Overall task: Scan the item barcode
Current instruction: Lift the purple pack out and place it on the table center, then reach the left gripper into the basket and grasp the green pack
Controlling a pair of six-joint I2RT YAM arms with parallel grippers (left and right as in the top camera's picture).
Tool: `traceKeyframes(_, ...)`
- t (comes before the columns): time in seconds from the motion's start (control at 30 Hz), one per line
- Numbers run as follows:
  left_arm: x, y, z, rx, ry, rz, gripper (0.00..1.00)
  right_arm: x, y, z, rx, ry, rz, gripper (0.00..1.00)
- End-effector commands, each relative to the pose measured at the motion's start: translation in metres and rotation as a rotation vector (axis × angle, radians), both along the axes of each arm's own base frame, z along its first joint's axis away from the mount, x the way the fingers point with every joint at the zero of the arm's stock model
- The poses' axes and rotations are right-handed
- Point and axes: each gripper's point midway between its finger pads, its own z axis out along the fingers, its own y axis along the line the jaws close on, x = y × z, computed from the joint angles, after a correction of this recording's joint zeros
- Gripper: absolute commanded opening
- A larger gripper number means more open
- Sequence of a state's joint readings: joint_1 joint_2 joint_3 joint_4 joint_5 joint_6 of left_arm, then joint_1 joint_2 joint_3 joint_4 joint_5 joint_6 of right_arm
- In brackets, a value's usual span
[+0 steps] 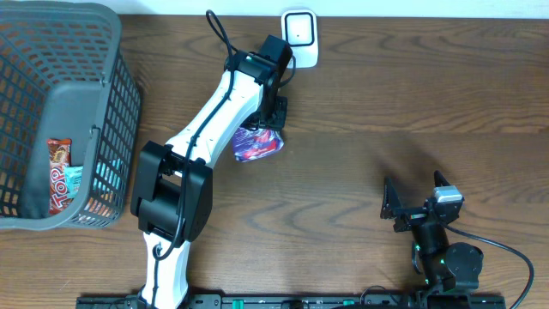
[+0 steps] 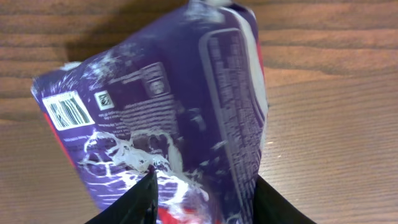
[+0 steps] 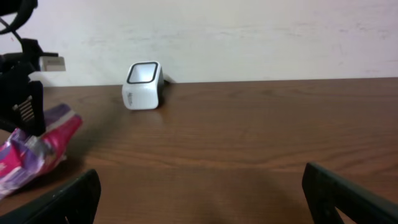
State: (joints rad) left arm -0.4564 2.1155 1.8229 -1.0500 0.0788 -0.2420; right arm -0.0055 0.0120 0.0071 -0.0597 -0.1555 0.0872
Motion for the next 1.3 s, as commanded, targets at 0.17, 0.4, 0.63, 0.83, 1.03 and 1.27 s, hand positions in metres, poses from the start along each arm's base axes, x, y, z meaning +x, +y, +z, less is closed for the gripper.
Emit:
traceKeyframes(0.17, 0.017, 0.022, 0.088, -0.068, -0.183, 0.067, 0.75, 0.0, -0.003, -0.001, 0.009, 0.002, -0.015, 0.99)
traceKeyframes(0.4, 0.033, 0.092, 0.236, -0.195, -0.581, 0.223, 0.82, 0.0, -0.003, -0.001, 0.009, 0.002, -0.015, 0.99)
traceKeyframes(0.63, 0.003, 0.266, 0.306, -0.014, -0.813, 0.644, 0.88, 0.0, -0.003, -0.001, 0.009, 0.002, -0.015, 0.99)
traceKeyframes(0.83, -0.048, 0.372, 0.254, 0.078, -0.613, 1.016, 0.98, 0.0, -0.003, -0.001, 0.009, 0.002, -0.015, 0.99)
traceKeyframes(1.03, -0.07, 0.408, 0.167, 0.041, -0.36, 1.323, 0.98, 0.0, -0.003, -0.001, 0.009, 0.002, -0.015, 0.99)
traceKeyframes(1.27, -0.064, 0.412, 0.091, 0.073, -0.134, 1.334, 0.98, 0.0, -0.003, -0.001, 0.009, 0.002, -0.015, 0.99)
